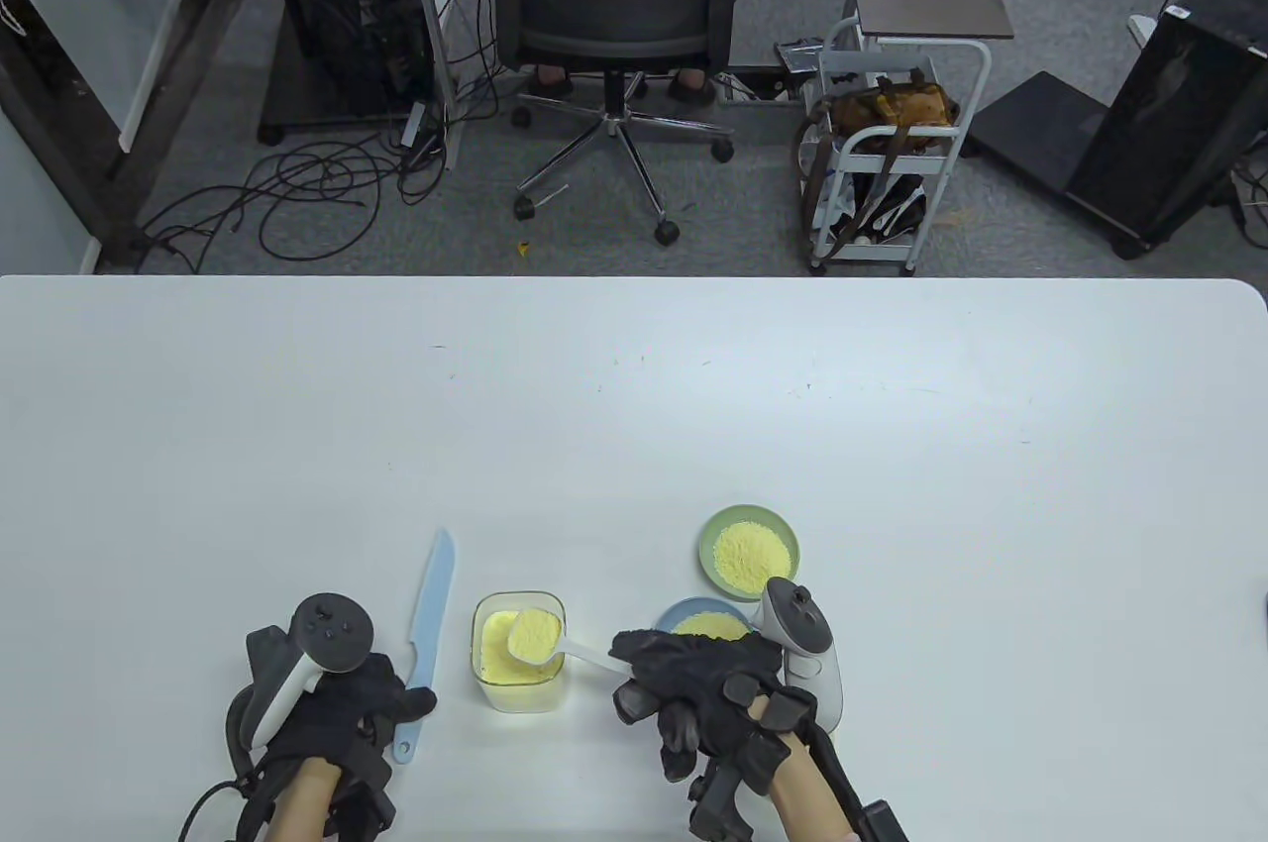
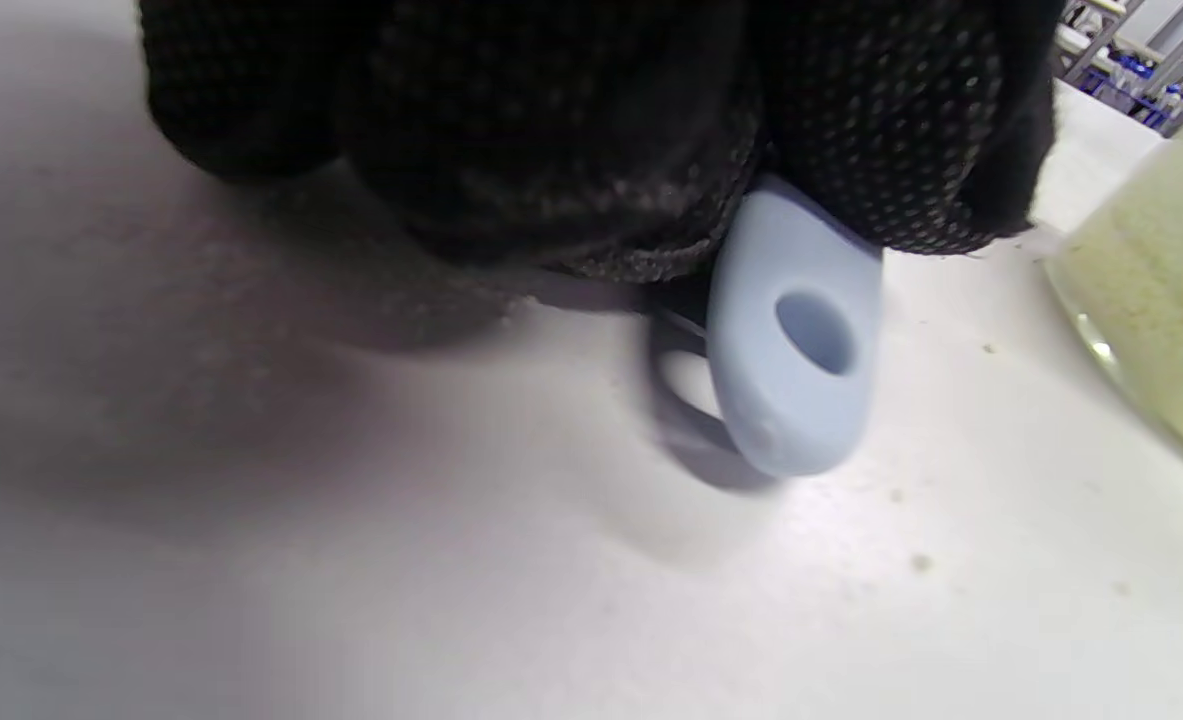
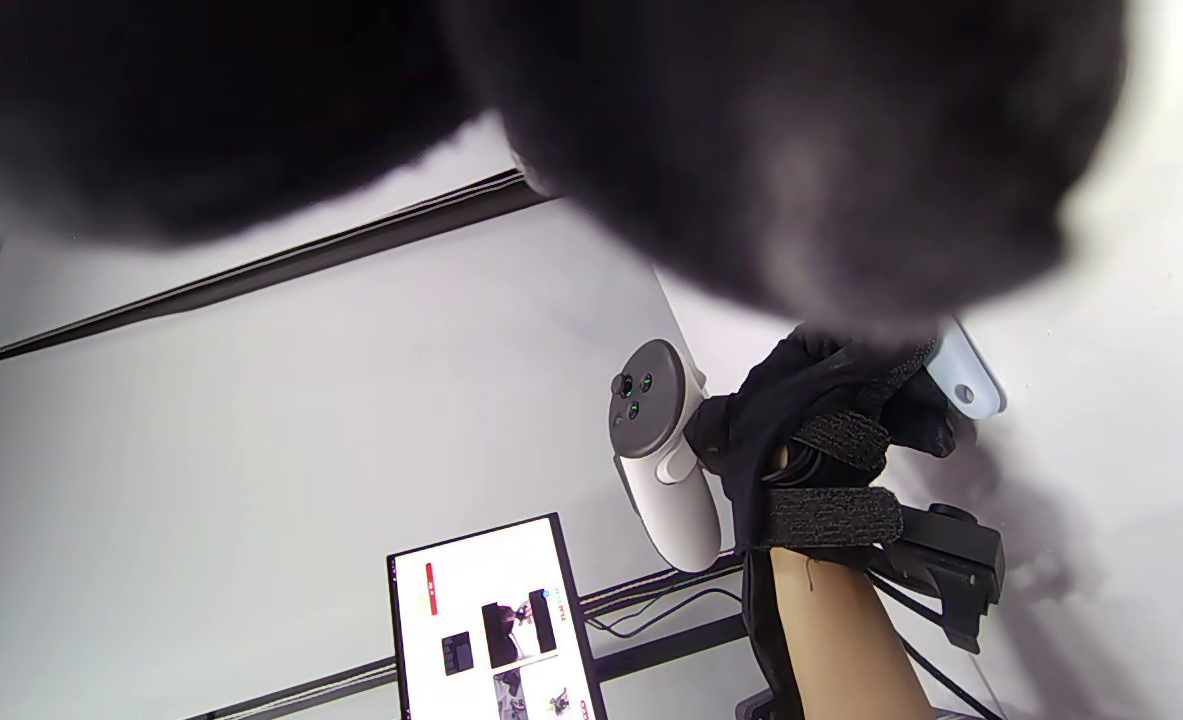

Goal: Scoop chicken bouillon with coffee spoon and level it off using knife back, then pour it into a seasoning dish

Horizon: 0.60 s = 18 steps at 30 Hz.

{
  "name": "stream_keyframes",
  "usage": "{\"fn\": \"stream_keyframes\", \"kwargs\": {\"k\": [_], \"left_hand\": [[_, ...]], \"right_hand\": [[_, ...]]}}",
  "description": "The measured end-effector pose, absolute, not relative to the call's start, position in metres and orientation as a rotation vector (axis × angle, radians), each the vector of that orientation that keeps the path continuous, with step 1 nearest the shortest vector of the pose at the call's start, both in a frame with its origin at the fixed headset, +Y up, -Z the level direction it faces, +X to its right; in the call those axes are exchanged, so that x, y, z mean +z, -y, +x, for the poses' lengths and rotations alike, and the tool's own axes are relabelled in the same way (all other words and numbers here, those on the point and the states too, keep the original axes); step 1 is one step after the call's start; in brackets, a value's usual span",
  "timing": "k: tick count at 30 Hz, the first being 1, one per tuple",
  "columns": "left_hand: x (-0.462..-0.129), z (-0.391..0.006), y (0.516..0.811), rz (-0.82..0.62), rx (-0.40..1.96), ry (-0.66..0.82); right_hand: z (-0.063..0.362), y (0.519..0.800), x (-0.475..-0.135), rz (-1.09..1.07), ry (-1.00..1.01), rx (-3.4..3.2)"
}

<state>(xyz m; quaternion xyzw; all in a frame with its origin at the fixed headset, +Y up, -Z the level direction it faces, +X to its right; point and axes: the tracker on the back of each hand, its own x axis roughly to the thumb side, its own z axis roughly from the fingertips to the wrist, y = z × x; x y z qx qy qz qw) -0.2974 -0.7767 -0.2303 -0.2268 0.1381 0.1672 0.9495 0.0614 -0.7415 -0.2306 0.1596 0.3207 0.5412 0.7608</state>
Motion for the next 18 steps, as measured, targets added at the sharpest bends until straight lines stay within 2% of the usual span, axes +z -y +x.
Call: {"fn": "stream_keyframes", "kwargs": {"k": [6, 8, 11, 14, 16, 18], "left_hand": [[-0.228, -0.292, 0.770, -0.409, 0.278, -0.248], [-0.226, -0.291, 0.764, -0.387, 0.339, -0.231], [-0.220, -0.296, 0.749, -0.265, 0.496, -0.215], [-0.213, -0.298, 0.741, -0.079, 0.585, -0.222], [-0.212, -0.297, 0.741, -0.015, 0.596, -0.222], [-0.212, -0.297, 0.744, -0.020, 0.584, -0.220]], "right_hand": [[0.064, 0.741, -0.229, 0.354, -0.687, 1.161], [0.068, 0.739, -0.228, 0.361, -0.670, 1.156], [0.078, 0.733, -0.226, 0.366, -0.627, 1.159], [0.095, 0.728, -0.223, 0.362, -0.580, 1.184], [0.107, 0.727, -0.220, 0.350, -0.548, 1.199], [0.123, 0.729, -0.217, 0.301, -0.498, 1.217]]}}
